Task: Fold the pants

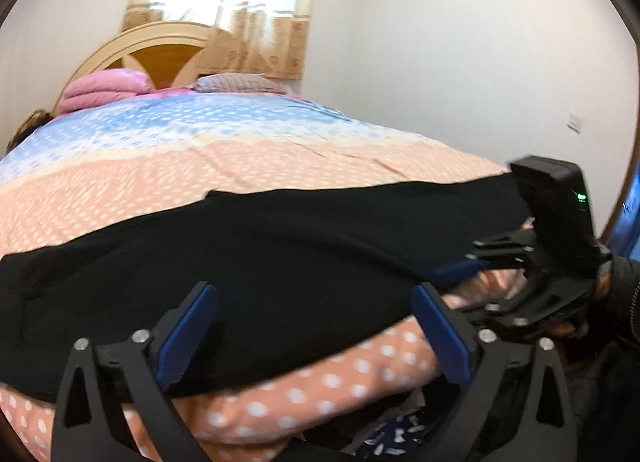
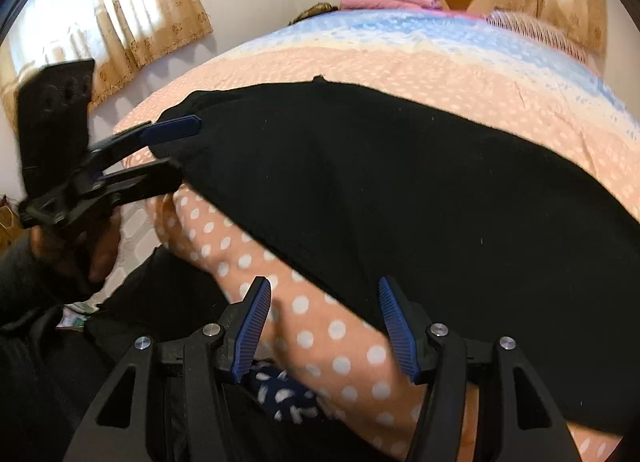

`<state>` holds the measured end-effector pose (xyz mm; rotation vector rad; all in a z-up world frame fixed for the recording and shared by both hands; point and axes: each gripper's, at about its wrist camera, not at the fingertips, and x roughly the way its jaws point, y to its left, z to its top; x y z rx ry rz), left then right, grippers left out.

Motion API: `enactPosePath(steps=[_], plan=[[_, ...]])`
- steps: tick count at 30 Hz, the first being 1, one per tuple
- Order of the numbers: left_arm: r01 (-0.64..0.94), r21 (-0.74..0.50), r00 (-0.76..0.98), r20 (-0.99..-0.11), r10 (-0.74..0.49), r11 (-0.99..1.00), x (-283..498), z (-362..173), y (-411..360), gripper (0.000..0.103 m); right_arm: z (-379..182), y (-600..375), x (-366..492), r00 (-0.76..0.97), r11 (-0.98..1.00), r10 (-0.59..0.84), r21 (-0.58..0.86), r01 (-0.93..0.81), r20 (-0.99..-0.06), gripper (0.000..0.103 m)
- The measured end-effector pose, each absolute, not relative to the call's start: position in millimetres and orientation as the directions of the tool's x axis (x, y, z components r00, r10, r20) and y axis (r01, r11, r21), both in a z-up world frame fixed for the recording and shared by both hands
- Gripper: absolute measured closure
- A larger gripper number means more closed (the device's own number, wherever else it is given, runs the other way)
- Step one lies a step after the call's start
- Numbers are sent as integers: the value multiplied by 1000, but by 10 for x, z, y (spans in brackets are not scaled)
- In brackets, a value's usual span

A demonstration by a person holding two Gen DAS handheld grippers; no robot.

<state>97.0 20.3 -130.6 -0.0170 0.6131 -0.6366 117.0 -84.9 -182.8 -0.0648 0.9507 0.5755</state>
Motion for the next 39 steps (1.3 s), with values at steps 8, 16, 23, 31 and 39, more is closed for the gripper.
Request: enactPosePath(steps=[8, 16, 23, 31, 39], plan=[[547, -136, 611, -608, -506, 826, 1081, -1600, 72, 2, -1624, -1206, 1269, 530, 897, 428, 270, -350, -732, 45], [352, 35, 788, -551, -275, 935, 1300, -1249, 731, 2, -1448, -1428, 1585, 617, 941, 336, 236, -241, -711, 45], [178, 12, 737, -664, -125, 984, 1662, -1685, 1458, 2, -1568, -2135, 1602, 641, 965, 220, 259, -34, -735, 45], [156, 69, 761, -645, -75, 985, 1598, -1688, 1403, 0, -1589, -2598, 1610, 672, 932, 261, 362, 12, -693, 47], [208, 61, 759, -640, -121, 976, 1411, -1348, 1004, 0, -1364, -2805, 1302, 727, 955, 119, 279, 102, -676, 46]])
